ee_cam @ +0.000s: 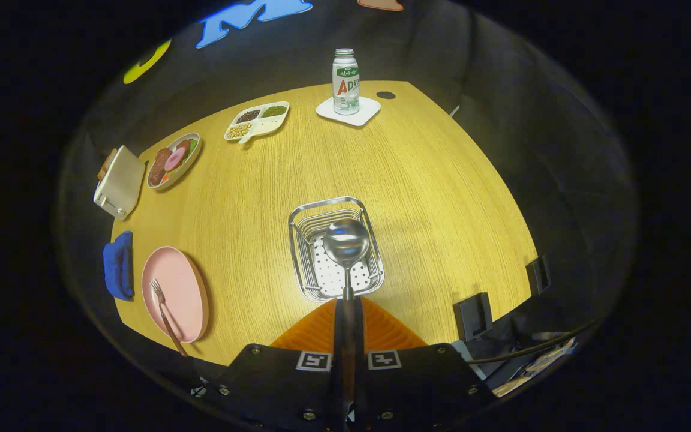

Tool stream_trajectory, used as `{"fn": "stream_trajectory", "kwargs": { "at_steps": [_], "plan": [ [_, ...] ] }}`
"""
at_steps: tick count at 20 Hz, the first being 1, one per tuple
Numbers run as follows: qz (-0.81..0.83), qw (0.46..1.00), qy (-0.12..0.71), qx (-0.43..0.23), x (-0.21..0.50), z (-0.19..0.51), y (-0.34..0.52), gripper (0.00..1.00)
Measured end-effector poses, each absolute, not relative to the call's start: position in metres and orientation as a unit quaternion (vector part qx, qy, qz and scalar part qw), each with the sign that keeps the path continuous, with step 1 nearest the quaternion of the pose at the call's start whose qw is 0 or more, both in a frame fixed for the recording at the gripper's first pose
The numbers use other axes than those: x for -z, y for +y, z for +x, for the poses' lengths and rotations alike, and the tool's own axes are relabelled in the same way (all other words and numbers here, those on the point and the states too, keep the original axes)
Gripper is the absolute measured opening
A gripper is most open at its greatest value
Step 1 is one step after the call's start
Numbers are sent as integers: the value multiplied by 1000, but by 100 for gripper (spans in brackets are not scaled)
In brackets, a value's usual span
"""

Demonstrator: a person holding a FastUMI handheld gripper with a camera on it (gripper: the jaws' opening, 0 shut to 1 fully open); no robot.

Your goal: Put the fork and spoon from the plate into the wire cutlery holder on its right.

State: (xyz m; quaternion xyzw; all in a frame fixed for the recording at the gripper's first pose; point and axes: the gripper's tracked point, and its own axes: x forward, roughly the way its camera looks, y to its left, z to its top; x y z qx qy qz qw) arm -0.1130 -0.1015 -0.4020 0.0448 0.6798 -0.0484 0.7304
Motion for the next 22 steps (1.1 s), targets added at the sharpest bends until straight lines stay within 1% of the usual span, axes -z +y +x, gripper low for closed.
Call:
{"fn": "stream_trajectory", "kwargs": {
  "at_steps": [2, 8, 9, 10, 11, 14, 15, 22],
  "plan": [
    [44, 737, 673, 47, 399, -103, -102, 10],
    [39, 742, 668, 44, 394, -96, -102, 10],
    [41, 745, 665, 42, 393, -95, -100, 11],
    [40, 747, 662, 41, 393, -93, -100, 16],
    [39, 752, 657, 39, 391, -92, -100, 17],
    [37, 766, 641, 25, 386, -85, -96, 99],
    [33, 770, 636, 25, 385, -82, -97, 96],
    [32, 783, 620, 17, 378, -75, -85, 96]
  ]
}}
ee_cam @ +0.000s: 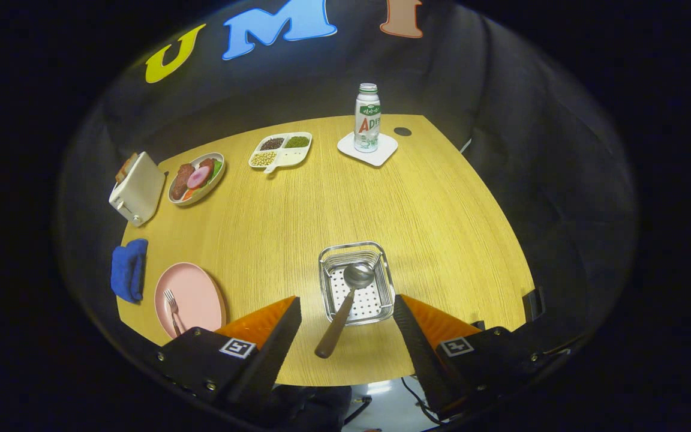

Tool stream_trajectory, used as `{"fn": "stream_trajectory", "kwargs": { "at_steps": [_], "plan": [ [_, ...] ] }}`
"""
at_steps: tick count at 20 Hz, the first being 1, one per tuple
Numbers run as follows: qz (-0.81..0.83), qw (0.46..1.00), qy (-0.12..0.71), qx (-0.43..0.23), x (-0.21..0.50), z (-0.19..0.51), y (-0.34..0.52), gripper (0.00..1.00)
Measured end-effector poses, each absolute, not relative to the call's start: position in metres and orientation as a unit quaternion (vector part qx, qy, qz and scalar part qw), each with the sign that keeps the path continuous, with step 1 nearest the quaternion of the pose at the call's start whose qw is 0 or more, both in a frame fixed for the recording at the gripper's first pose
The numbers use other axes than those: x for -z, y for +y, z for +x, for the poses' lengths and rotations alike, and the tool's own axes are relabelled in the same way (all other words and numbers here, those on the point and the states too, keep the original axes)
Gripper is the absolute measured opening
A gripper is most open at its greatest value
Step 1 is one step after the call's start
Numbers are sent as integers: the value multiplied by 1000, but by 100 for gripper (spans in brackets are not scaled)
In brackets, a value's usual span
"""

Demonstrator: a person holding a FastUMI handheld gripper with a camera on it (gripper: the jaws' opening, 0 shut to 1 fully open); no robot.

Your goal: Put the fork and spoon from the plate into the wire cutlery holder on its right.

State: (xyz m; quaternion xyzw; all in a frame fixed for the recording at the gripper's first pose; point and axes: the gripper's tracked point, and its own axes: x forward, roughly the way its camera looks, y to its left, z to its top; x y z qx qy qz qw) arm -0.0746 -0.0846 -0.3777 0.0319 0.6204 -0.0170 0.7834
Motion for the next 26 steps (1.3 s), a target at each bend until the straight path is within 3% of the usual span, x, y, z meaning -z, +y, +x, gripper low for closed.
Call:
{"fn": "stream_trajectory", "kwargs": {
  "at_steps": [15, 26],
  "plan": [
    [32, 818, 570, -70, 351, -39, 16, 95],
    [14, 778, 597, -194, 384, -72, 156, 96]
  ]
}}
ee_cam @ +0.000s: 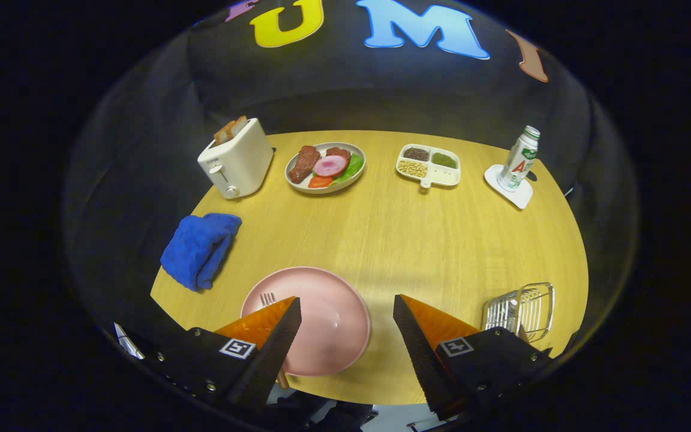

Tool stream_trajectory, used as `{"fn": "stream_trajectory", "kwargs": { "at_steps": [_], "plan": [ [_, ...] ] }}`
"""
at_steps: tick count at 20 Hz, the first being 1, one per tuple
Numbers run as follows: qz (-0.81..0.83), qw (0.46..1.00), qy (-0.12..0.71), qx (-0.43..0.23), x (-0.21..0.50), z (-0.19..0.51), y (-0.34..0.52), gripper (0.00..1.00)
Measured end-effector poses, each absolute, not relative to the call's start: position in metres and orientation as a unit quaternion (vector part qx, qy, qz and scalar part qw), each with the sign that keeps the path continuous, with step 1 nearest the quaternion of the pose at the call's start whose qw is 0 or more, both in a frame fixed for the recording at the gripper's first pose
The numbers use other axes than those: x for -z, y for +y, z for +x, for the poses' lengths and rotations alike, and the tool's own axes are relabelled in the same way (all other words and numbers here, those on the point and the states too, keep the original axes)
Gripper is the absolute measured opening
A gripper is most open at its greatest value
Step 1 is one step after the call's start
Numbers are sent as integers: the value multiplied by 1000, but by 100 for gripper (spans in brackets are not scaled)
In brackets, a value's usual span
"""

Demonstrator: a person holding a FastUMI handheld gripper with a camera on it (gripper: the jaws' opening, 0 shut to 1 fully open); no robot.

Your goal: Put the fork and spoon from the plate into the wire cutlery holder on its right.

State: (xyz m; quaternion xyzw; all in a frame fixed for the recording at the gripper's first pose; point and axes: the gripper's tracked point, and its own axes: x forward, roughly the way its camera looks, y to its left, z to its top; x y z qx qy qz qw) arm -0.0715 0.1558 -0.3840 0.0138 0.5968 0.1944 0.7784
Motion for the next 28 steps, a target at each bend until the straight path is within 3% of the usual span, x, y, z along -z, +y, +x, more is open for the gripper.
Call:
{"fn": "stream_trajectory", "kwargs": {
  "at_steps": [14, 16, 17, 19, 21, 24, 26, 27, 28],
  "plan": [
    [-42, 702, 657, -271, 439, -162, 232, 96],
    [-48, 696, 663, -274, 447, -168, 235, 90],
    [-53, 691, 667, -273, 450, -171, 234, 85],
    [-59, 680, 679, -272, 460, -181, 234, 62],
    [-64, 669, 690, -271, 465, -191, 233, 61],
    [-57, 662, 699, -263, 466, -196, 232, 24],
    [-50, 658, 704, -261, 483, -195, 241, 25],
    [-50, 657, 707, -257, 467, -196, 233, 6],
    [-50, 659, 705, -258, 465, -194, 231, 6]
  ]
}}
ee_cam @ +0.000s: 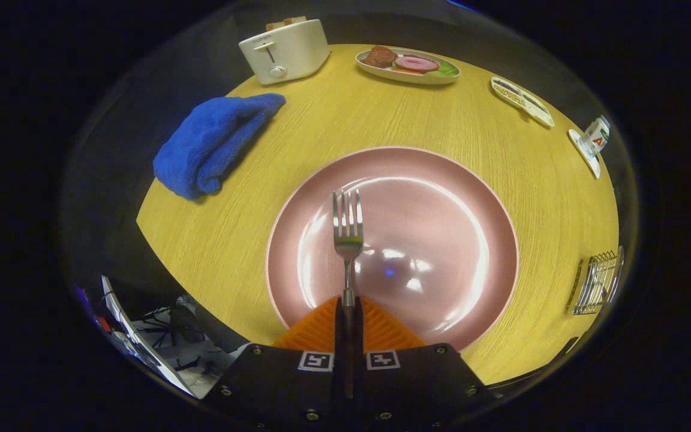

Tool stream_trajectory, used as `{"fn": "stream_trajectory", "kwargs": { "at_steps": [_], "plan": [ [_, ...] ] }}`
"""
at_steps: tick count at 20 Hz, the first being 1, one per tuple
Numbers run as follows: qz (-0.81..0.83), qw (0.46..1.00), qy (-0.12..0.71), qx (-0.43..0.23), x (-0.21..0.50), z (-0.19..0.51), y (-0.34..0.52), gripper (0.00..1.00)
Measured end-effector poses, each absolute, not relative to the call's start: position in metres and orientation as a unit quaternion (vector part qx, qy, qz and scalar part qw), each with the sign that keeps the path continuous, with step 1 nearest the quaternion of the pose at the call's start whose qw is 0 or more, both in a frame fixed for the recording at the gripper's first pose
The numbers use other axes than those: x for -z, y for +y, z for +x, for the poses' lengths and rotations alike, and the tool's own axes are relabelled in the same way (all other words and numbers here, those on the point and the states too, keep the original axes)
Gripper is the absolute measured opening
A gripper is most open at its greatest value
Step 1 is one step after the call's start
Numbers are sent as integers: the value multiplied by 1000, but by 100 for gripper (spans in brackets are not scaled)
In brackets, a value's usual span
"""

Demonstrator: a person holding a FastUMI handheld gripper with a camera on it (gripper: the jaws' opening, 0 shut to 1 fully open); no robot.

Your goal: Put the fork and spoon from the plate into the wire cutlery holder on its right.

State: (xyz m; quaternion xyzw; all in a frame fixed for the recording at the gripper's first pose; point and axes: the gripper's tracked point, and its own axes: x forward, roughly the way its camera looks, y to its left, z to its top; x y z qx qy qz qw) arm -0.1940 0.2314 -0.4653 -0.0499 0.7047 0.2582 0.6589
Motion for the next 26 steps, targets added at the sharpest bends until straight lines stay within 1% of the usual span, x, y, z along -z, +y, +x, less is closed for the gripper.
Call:
{"fn": "stream_trajectory", "kwargs": {
  "at_steps": [4, 12, 17, 21, 26],
  "plan": [
    [-31, 664, 702, -257, 464, -193, 233, 6],
    [54, 690, 688, -218, 436, -159, 219, 6],
    [77, 724, 662, -177, 408, -114, 165, 6],
    [89, 752, 641, -128, 387, -87, 104, 5],
    [101, 770, 626, -71, 367, -73, 31, 5]
  ]
}}
